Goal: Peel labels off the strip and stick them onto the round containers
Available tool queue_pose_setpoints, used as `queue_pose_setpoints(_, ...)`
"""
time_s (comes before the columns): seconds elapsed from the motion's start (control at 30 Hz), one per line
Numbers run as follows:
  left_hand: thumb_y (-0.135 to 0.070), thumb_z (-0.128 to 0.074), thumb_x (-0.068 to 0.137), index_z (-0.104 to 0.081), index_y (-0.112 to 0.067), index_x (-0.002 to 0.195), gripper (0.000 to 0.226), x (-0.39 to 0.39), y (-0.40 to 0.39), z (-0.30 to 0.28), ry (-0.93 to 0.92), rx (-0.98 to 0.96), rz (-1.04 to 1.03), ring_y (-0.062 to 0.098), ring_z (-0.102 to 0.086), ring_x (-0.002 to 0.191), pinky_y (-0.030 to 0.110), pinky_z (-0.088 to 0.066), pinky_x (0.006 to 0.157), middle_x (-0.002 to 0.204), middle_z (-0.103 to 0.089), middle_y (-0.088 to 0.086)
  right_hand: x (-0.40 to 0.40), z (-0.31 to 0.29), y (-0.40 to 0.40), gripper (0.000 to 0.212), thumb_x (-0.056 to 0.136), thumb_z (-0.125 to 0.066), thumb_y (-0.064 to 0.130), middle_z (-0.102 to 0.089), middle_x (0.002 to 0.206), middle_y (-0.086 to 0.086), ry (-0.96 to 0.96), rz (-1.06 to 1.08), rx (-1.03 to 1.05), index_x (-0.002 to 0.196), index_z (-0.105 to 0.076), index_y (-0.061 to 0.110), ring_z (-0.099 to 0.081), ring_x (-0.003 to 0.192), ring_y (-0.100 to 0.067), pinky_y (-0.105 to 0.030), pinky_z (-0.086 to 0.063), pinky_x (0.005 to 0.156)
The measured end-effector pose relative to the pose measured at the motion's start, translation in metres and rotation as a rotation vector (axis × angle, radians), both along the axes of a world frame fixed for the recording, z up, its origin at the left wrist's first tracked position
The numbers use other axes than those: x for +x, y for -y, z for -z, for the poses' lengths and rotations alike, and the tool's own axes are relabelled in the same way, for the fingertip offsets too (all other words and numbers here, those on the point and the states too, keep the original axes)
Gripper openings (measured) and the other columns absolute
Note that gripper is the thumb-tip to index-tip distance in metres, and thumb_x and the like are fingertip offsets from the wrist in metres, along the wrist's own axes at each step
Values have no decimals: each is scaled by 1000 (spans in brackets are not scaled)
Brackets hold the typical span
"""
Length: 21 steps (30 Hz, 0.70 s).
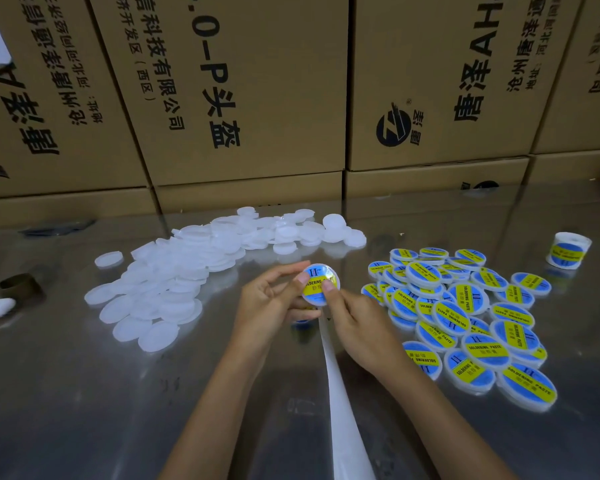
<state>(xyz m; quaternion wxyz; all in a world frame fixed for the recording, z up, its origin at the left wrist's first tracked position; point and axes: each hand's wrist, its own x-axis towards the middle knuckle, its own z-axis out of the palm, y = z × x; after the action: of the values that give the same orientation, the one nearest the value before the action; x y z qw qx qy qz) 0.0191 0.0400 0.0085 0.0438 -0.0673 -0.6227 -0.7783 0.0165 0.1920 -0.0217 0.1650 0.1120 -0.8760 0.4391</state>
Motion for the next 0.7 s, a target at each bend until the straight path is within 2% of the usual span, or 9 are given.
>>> queue_pose_setpoints(0.1,-8,-66,94,-73,-26,113,27,0,-4,1,4,-22,55,22,-75,85,30,-61,62,102,-78,8,-2,-2,0,51,104,-38,42,-48,47,17,40,-40,-197,56,-41,25,-44,48,-1,-16,-32,50)
queue_pose_setpoints(0.23,-4,-57,98,-66,-20,123,31,1,-8,1,10,-32,49,28,-75,92,33,-62,63,107,-77,6,-9,-3,-3,49,104,-40,41,-46,49,9,80,107,-405,62,-47,18,-39,47,-2,-16,-31,49)
queue_pose_setpoints(0.33,-3,-55,99,-68,-16,118,26,1,-5,0,38,-18,-46,28,-76,82,30,-60,57,102,-77,7,-16,-5,-15,46,105,-38,43,-45,52,6,225,217,-761,71,-55,16,-37,42,-5,-21,-30,44)
queue_pose_setpoints(0.4,-4,-54,98,-70,-13,114,24,0,-1,0,64,-13,-99,25,-75,75,29,-58,54,99,-77,9,-18,-8,-26,43,106,-35,40,-42,52,3,288,220,-1011,79,-57,14,-32,36,-6,-19,-27,38)
queue_pose_setpoints(0.5,-5,-54,99,-70,-12,113,23,-2,2,2,80,-30,-148,24,-74,71,29,-58,53,96,-77,10,-20,-11,-40,38,108,-33,34,-39,56,1,372,205,-1299,84,-54,13,-29,37,-8,-18,-29,38)
queue_pose_setpoints(0.6,-4,-53,99,-71,-10,112,23,-4,4,4,79,-46,-205,21,-73,67,31,-60,54,91,-77,10,-22,-12,-47,32,108,-34,29,-38,58,1,416,187,-1423,85,-51,14,-29,40,-9,-18,-30,38)
queue_pose_setpoints(0.7,-1,-49,99,-70,-6,110,24,-6,7,6,85,-15,-264,18,-68,58,29,-58,51,81,-75,9,-23,-12,-48,28,107,-37,27,-39,59,2,426,169,-1457,87,-53,14,-31,41,-9,-18,-31,37)
